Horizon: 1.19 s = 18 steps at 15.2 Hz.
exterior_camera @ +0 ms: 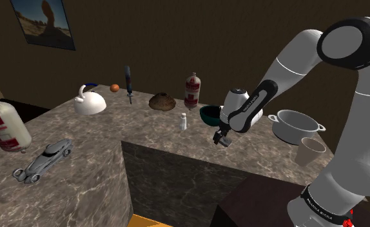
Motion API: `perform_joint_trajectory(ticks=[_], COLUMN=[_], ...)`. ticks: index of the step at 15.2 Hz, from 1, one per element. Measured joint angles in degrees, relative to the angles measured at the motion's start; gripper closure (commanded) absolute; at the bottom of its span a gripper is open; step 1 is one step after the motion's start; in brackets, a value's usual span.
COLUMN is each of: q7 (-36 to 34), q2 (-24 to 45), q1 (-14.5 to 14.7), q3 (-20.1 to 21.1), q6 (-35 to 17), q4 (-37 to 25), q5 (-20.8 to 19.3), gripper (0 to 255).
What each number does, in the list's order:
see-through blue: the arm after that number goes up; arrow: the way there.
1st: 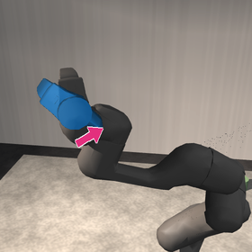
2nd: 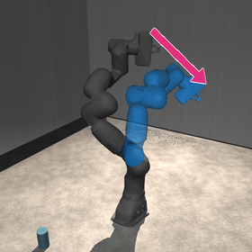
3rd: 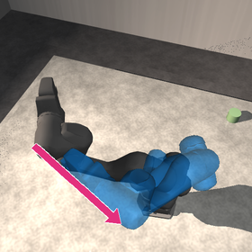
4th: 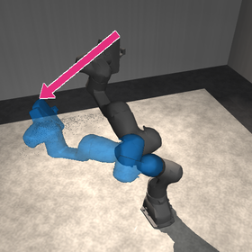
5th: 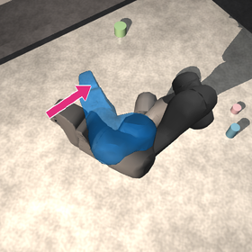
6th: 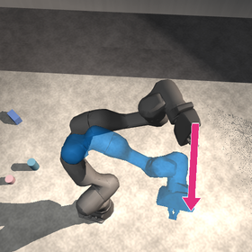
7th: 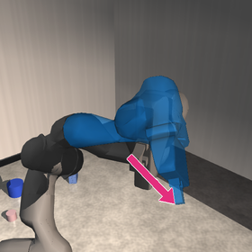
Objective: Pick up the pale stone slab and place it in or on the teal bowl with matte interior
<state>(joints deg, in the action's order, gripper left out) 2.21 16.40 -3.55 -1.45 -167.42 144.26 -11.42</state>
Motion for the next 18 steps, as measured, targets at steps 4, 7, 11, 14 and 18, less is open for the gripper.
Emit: perform_joint_trajectory(ticks=[4, 7, 11, 14, 18], q7=[0.00, 0.00, 0.15, 0.68, 1.74], q2=[0.00, 0.00, -0.37, -2.65, -6.00], q1=[0.00, 0.00, -0.10, -0.42, -0.92], q3=[0.00, 0.00, 0.13, 0.67, 1.32], q6=[0.00, 0.00, 0.41, 2.33, 5.14], q4=[0.00, 0.00, -0.03, 0.31, 0.84], q5=[0.00, 0.00, 0.15, 0.79, 1.86], gripper=[255, 255, 255, 255, 255])
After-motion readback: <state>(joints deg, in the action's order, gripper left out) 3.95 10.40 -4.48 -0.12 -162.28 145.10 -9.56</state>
